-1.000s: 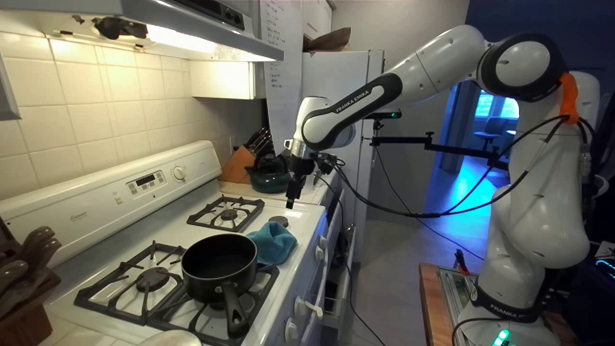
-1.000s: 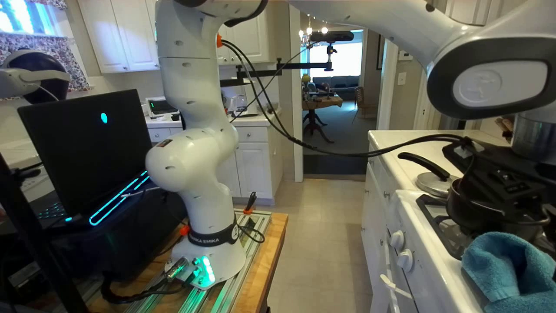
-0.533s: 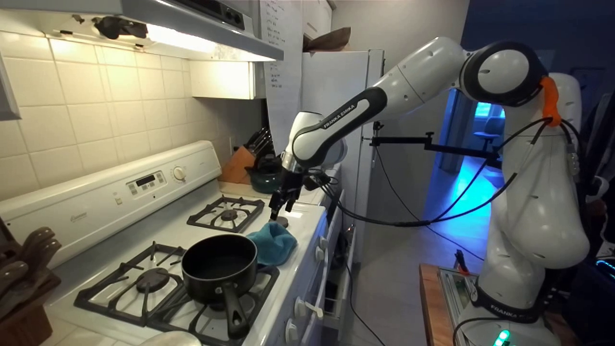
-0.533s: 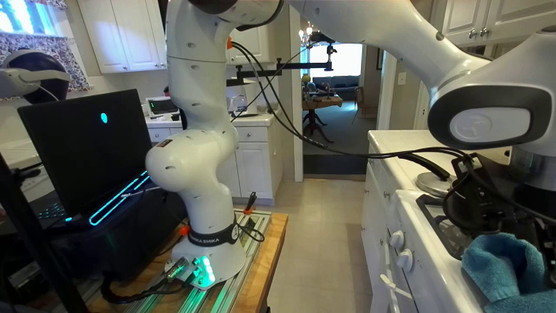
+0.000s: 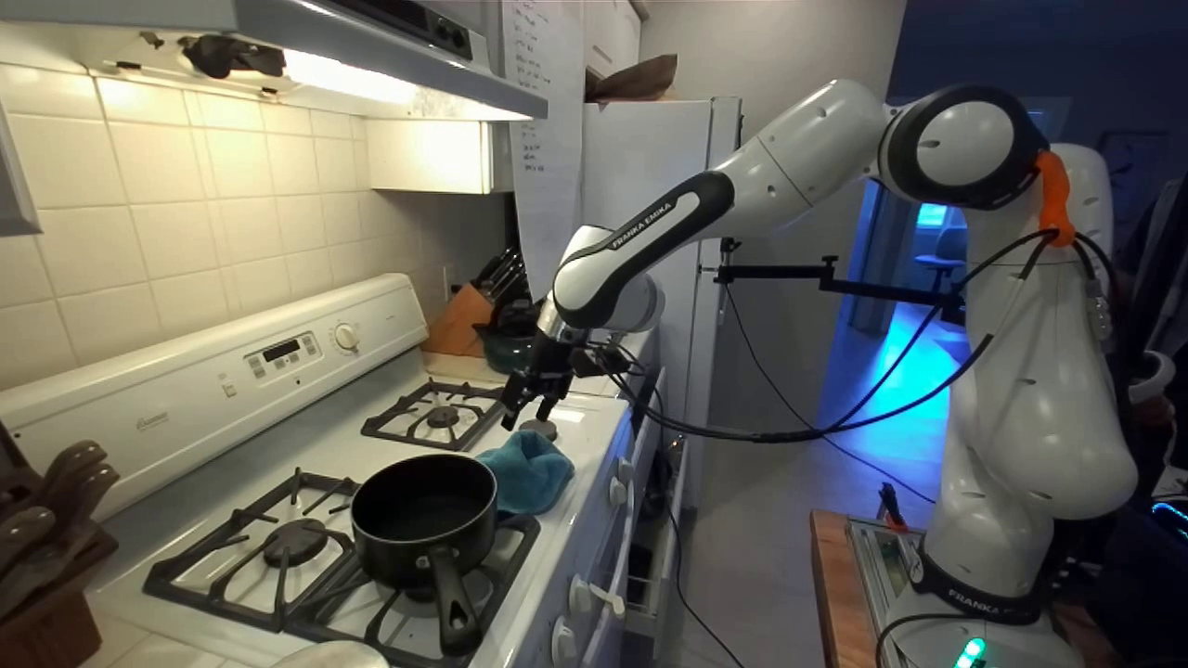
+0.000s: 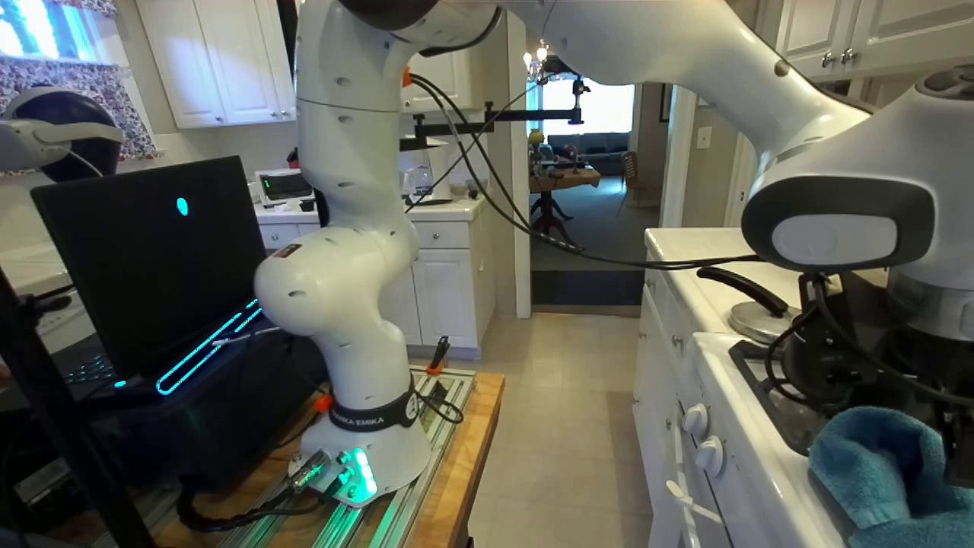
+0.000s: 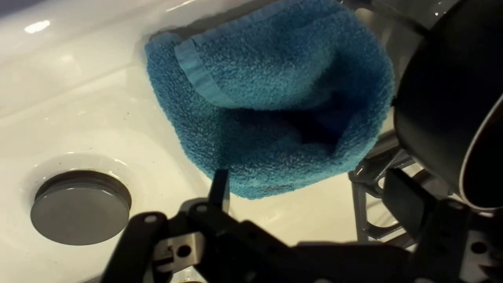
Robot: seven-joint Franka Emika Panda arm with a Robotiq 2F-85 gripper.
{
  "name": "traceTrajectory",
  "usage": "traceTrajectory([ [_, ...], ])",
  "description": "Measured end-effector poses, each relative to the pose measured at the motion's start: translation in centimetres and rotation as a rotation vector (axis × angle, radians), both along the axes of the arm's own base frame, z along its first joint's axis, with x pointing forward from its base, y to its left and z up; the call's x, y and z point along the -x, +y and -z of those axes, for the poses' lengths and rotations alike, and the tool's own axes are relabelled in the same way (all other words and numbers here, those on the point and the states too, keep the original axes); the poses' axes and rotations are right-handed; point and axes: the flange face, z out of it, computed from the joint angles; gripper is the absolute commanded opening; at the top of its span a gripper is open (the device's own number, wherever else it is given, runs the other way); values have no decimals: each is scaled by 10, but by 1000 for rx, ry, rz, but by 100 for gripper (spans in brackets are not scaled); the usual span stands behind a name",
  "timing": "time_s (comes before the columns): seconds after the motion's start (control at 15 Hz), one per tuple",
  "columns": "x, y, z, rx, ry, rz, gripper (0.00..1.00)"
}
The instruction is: Pick up the blue towel and clean the right bottom plate of the stove
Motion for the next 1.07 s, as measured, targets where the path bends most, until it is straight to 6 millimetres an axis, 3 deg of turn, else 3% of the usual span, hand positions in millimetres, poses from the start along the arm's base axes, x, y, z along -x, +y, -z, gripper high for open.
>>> traceTrajectory([
  [0.4,0,-3,18,-25,27,29,98],
  [0.47,0,-4,22,-25,32,31,73],
  [0.53,0,-5,25,-26,38,33,73],
  [1.07,-1,1,53,-32,82,23,16],
])
